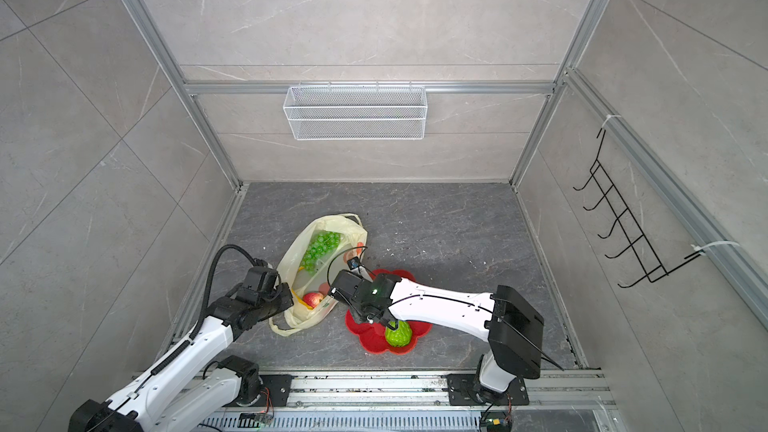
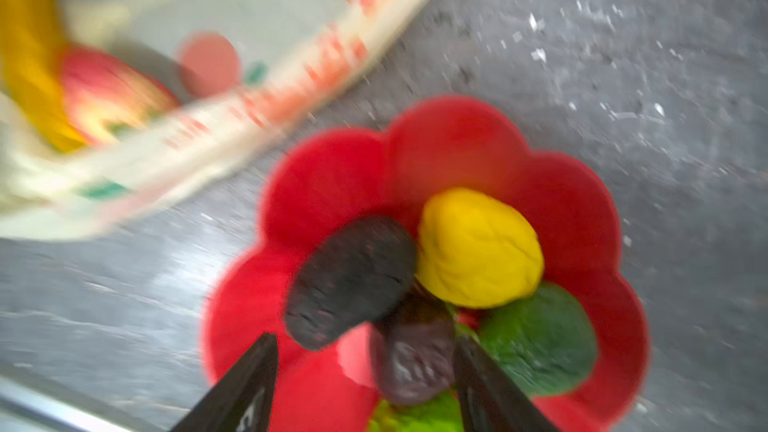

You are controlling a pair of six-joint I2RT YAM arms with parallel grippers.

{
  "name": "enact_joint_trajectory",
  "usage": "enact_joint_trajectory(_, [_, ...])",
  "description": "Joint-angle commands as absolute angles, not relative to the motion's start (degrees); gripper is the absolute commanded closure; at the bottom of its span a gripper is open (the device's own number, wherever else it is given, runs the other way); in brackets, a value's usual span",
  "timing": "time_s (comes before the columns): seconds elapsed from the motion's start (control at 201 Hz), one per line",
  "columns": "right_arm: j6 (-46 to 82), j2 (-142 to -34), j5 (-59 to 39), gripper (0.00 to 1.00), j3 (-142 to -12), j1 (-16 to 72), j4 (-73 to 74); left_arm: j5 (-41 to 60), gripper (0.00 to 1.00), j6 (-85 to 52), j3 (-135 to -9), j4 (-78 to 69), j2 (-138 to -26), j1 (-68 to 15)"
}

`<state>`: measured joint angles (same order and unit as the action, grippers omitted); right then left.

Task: Take the fake fruits out of the plastic bag
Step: 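Move the right gripper back into the bag toward the red mango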

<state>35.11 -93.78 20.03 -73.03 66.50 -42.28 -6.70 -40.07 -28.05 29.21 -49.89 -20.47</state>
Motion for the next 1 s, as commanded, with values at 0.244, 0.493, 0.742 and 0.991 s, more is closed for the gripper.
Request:
enact_joint_trajectory(0.244, [35.70,-108.71,13.36,0.35,-90.42,67.32,-35.23,-3.57,1.00,-45.44,-26.46,33.29,-45.06,-21.88])
enact_joint_trajectory(0.493, [33.56,-116.36,11.32,0.36,-97.37,67.24,-36.56,-3.12,1.00,-45.48,-25.56,33.76,-47.45,-22.32])
enact_joint_trajectory(0.742, [33.11,-121.92,9.43,0.36,-99.32,66.55,-35.86,-4.22,1.00,-46.52,-24.13,34.13,-45.80,-22.32])
enact_joint_trajectory(0.991, [32.91,-125.41,7.88,0.32,-100.72,66.18,-35.89,-4.93,1.00,-47.26,-24.06,34.60,-46.03,-22.32])
